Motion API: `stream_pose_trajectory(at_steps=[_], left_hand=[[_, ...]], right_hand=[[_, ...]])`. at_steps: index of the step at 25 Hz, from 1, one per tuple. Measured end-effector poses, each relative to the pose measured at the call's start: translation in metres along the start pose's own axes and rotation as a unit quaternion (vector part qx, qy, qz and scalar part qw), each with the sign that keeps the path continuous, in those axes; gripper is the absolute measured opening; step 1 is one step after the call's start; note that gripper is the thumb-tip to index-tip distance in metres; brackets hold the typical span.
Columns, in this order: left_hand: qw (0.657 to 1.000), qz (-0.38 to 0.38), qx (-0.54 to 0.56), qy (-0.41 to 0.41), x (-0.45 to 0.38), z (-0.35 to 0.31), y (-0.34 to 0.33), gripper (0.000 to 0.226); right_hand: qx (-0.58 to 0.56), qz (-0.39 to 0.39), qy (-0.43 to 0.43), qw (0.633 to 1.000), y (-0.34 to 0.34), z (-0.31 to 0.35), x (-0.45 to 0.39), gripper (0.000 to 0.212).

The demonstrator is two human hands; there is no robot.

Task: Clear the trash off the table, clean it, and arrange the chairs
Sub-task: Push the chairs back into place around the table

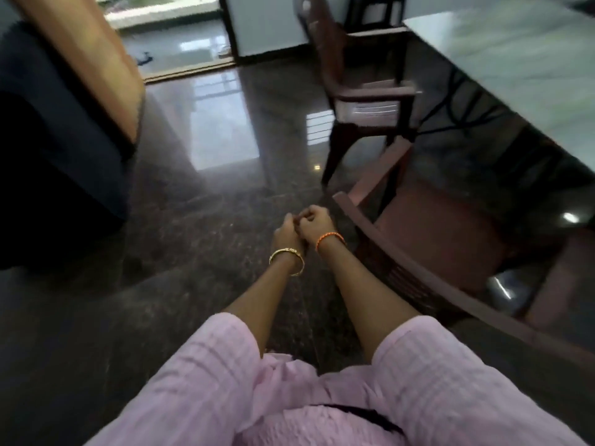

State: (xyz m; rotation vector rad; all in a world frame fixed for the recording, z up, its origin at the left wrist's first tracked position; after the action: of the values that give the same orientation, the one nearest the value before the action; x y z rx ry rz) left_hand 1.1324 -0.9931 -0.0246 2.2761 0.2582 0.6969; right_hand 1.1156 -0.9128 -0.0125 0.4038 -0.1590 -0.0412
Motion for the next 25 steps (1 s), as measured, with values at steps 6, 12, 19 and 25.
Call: stream_pose_trajectory(at_steps=[6, 12, 19, 25], left_hand=[[0.967, 0.11, 0.07, -0.218, -0.026, -0.059, 0.034, 0.016], [0.851, 0.075, 0.026, -0.518, 0.03, -0.098, 0.038, 0.048], [0.65, 0.155, -0.431, -0.607, 0.085, -0.107, -0.039, 0.062], [0.609, 0.153, -0.466, -0.623, 0.079, -0.123, -0.053, 0.024]], right_hand=[[0.037, -0.166, 0.022, 0.985, 0.022, 0.061, 0.011, 0.022], [0.076, -0.42, 0.013, 0.904, 0.116, 0.075, 0.071, 0.018], [0.403, -0.157, -0.291, 0.853, 0.184, -0.017, 0.183, 0.031], [0.517, -0.149, -0.259, 0.802, 0.198, -0.045, 0.179, 0.027]])
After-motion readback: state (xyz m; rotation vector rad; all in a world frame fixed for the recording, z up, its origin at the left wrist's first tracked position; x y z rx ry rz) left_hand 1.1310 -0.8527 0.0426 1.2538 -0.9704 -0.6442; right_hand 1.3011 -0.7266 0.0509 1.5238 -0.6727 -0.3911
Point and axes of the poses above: each hand's wrist, its own x-axis away from the middle knuckle, its own y-axis out of the back of the hand, z = x × y, the point moved 3 cm from there along -x, towards the middle knuckle, and after that the axes turned 12 degrees about y, right-handed, at the moved point
